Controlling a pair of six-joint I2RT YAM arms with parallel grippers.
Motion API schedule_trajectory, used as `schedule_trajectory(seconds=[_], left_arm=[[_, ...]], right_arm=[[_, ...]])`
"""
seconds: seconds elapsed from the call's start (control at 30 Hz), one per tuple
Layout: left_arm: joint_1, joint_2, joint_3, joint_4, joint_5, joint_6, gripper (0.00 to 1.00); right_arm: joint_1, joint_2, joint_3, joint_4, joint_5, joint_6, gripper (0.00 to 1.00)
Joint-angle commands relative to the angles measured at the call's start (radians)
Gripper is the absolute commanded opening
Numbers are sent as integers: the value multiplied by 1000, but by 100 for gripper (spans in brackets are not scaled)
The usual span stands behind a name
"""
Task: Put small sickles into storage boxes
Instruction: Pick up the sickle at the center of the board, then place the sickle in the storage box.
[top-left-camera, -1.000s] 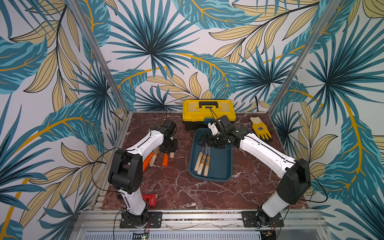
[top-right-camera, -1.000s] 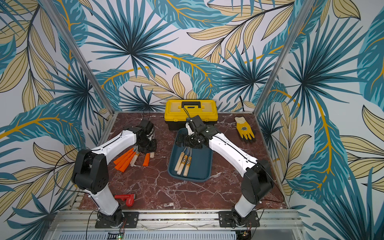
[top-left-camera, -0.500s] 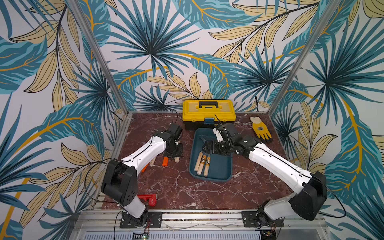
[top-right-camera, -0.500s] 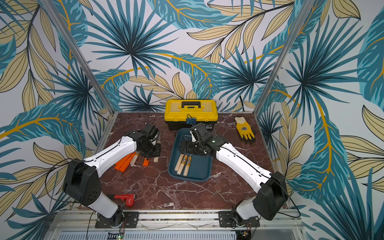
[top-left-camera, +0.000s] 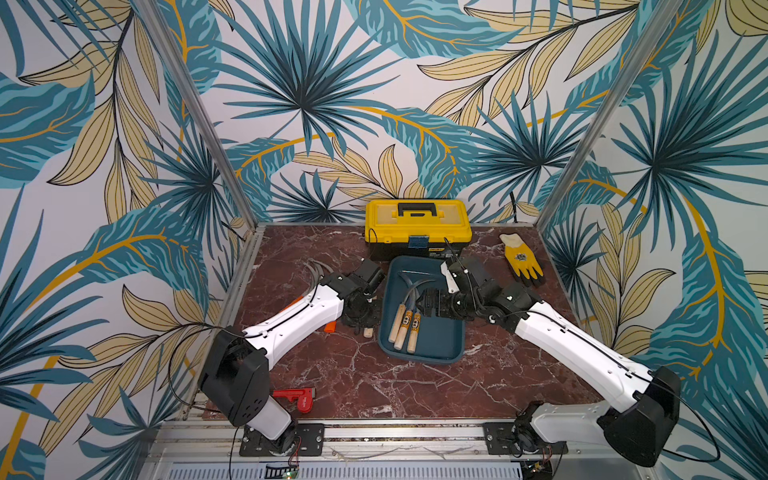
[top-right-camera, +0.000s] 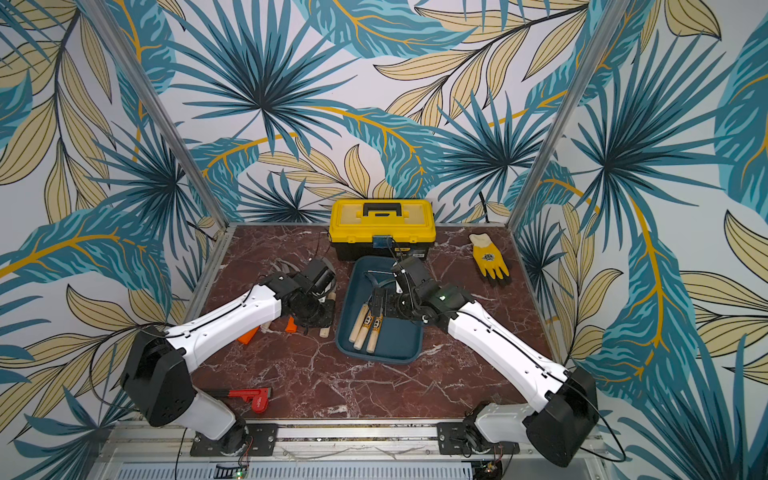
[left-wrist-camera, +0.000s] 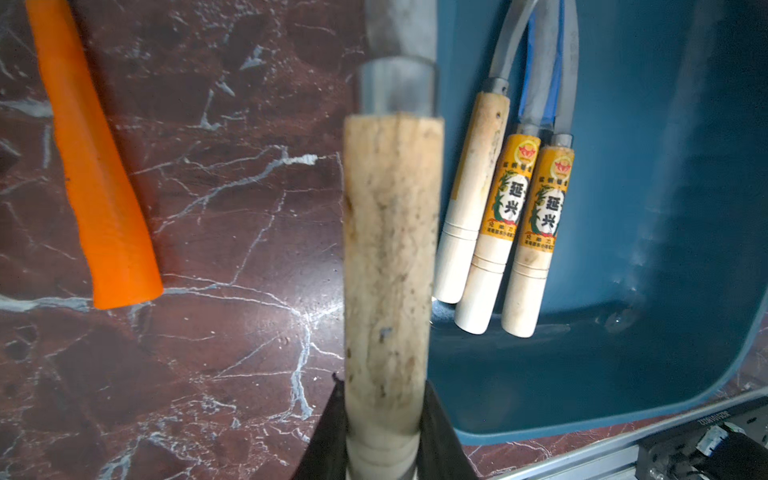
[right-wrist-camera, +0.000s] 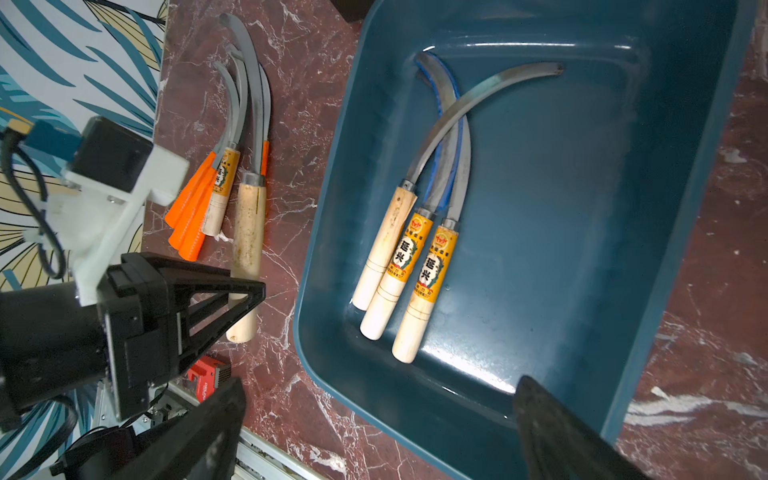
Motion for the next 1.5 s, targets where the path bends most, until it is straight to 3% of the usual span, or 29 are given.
schedule_trajectory(seconds=[0.0, 0.47, 1.47], left_arm=[[-36, -11, 3, 1, -27, -33, 0], [-168, 69, 80, 2, -23, -84, 0], [-210, 379, 335, 11, 96, -90, 0]], right_arm=[[6, -35, -32, -42, 36, 15, 100], [6, -124, -97, -94, 90, 33, 100], [5, -272, -168, -206, 215, 37, 99]])
